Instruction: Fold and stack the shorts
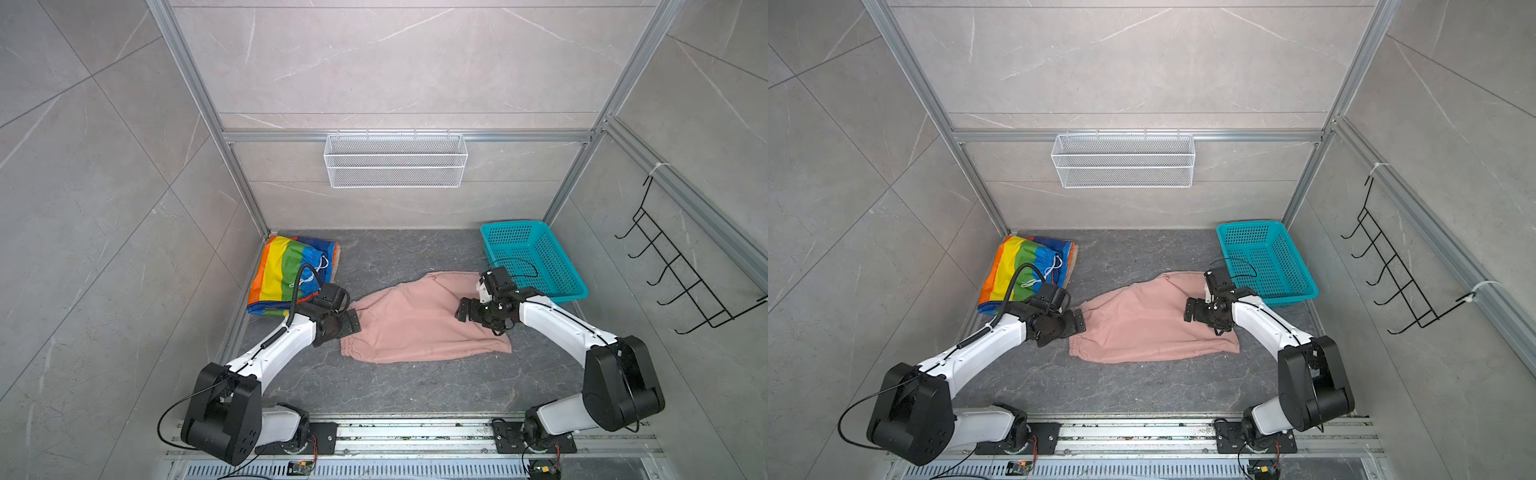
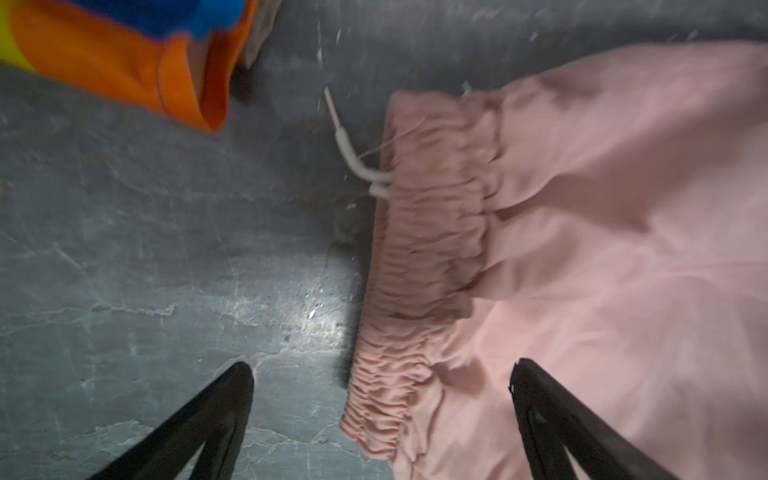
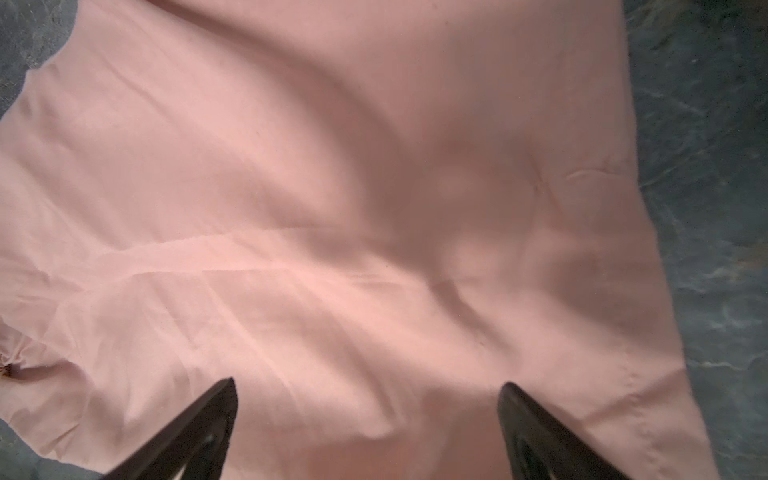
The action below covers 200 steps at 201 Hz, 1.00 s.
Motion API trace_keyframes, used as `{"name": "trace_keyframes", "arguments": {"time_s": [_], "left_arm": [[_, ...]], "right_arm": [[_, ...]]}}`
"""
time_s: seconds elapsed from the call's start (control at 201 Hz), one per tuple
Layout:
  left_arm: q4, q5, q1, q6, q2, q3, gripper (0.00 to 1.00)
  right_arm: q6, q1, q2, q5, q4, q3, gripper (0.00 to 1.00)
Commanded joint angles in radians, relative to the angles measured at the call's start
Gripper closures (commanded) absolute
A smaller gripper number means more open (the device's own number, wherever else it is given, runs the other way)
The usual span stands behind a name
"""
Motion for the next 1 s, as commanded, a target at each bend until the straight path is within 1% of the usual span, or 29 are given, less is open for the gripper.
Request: {"name": "trace_keyframes", "arguments": {"time_s": [0.0, 0.05, 0.244, 0.364, 0.468, 0.488, 0.558, 0.658, 0.752, 0.991], "left_arm": [[0.088, 0.066, 0.004, 0.029, 0.036, -0.021, 0.02], [0.115, 0.085, 0.004, 0.024, 0.066, -0.025, 0.02], [0.172, 0.102, 0.004, 0.017, 0.166, -0.015, 0.02], [0.177, 0.102, 0.003, 0.026, 0.234, 0.011, 0.05], [0.173, 0.121, 0.003, 0.038, 0.298, 0.042, 0.18], [0.169, 0.123, 0.003, 0.04, 0.312, 0.051, 0.23], [0.158, 0.131, -0.002, 0.054, 0.347, 0.071, 0.46], [0.141, 0.128, -0.009, 0.069, 0.369, 0.084, 0.75], [0.111, 0.109, -0.011, 0.084, 0.364, 0.097, 1.0], [-0.05, 0.012, -0.011, 0.137, 0.291, 0.192, 1.0]], "right_arm": [[-0.021, 0.005, 0.011, -0.023, 0.006, -0.021, 0.01], [-0.024, 0.006, 0.018, -0.025, 0.008, -0.023, 0.01], [-0.025, 0.006, 0.032, -0.041, 0.028, -0.041, 0.01], [-0.024, 0.006, 0.042, -0.044, 0.038, -0.046, 0.01], [-0.021, 0.006, 0.051, -0.053, 0.045, -0.044, 0.01], [-0.021, 0.006, 0.052, -0.054, 0.045, -0.042, 0.01], [-0.021, 0.006, 0.056, -0.052, 0.044, -0.043, 0.01], [-0.021, 0.006, 0.055, -0.048, 0.043, -0.046, 0.01], [-0.022, 0.006, 0.059, -0.045, 0.044, -0.048, 0.01], [-0.009, 0.006, 0.093, -0.057, 0.061, -0.046, 0.01]]}}
